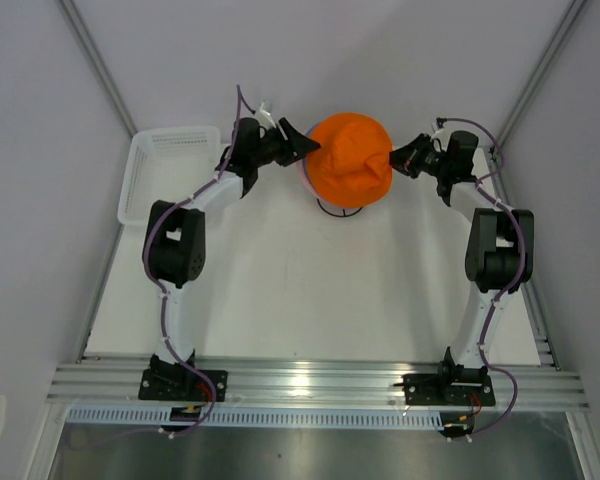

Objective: Stack the hats

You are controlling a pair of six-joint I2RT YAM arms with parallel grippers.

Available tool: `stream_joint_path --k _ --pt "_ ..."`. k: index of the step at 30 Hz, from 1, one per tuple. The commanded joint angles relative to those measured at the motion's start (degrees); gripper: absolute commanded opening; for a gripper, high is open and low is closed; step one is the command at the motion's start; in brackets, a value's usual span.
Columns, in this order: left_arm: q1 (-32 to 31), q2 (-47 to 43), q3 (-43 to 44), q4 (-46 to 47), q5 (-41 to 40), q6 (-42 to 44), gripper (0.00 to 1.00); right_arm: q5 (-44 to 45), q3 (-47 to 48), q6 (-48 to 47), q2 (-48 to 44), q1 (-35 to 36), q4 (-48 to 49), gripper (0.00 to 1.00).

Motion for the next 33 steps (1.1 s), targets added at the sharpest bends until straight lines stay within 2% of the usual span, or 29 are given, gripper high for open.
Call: stream_joint_path --k 1,3,4,6,7,10,16,19,20,24,27,33 --pt "-0.15 -0.08 2.2 4.05 2.13 0.23 0.5 0.14 2.59 -1.28 0.63 0.2 0.41 0.0" --pt "-0.06 -0.35 2.02 4.57 1.78 -0.21 0.42 0.4 2.68 -1.45 0.81 0.2 0.14 0.0" --pt "0.02 -0.52 1.76 4.92 1.69 -1.43 0.27 0.49 2.68 -1.63 0.9 0.2 -0.38 0.0" --pt "0.38 -0.61 1.32 6.07 1.51 -3.1 0.12 0.93 3.2 -2.42 1.42 0.2 -1.7 0.0" --pt "0.55 -0.7 1.49 5.9 0.82 -4.85 0.01 1.02 3.38 -2.68 1.69 0.2 -2.66 0.0" --pt "0.64 -0.61 2.98 4.06 -1.03 -6.45 0.01 1.11 4.17 -2.77 2.56 0.2 -3.2 0.0" --pt "0.73 -2.28 7.2 -11.21 -9.81 -7.42 0.01 1.37 5.31 -3.56 4.14 0.29 -4.33 0.02" --pt "0.64 -2.2 9.84 -18.33 -13.59 -6.55 0.01 1.2 5.49 -4.17 5.11 0.29 -5.13 0.14" --pt "0.73 -2.11 10.28 -21.23 -14.73 -6.02 0.01 1.2 5.49 -4.26 5.64 0.29 -5.13 0.21" --pt "0.55 -2.54 8.88 -21.35 -15.36 -4.79 0.01 1.28 5.49 -4.44 6.26 0.46 -4.87 0.24" --pt "0.38 -2.46 9.05 -23.2 -16.59 -3.47 0.01 1.02 6.28 -5.32 6.87 0.55 -6.0 0.31" --pt "0.38 -0.61 10.1 -26.36 -17.38 -2.94 0.01 1.11 6.19 -6.02 8.54 0.64 -6.36 0.29"
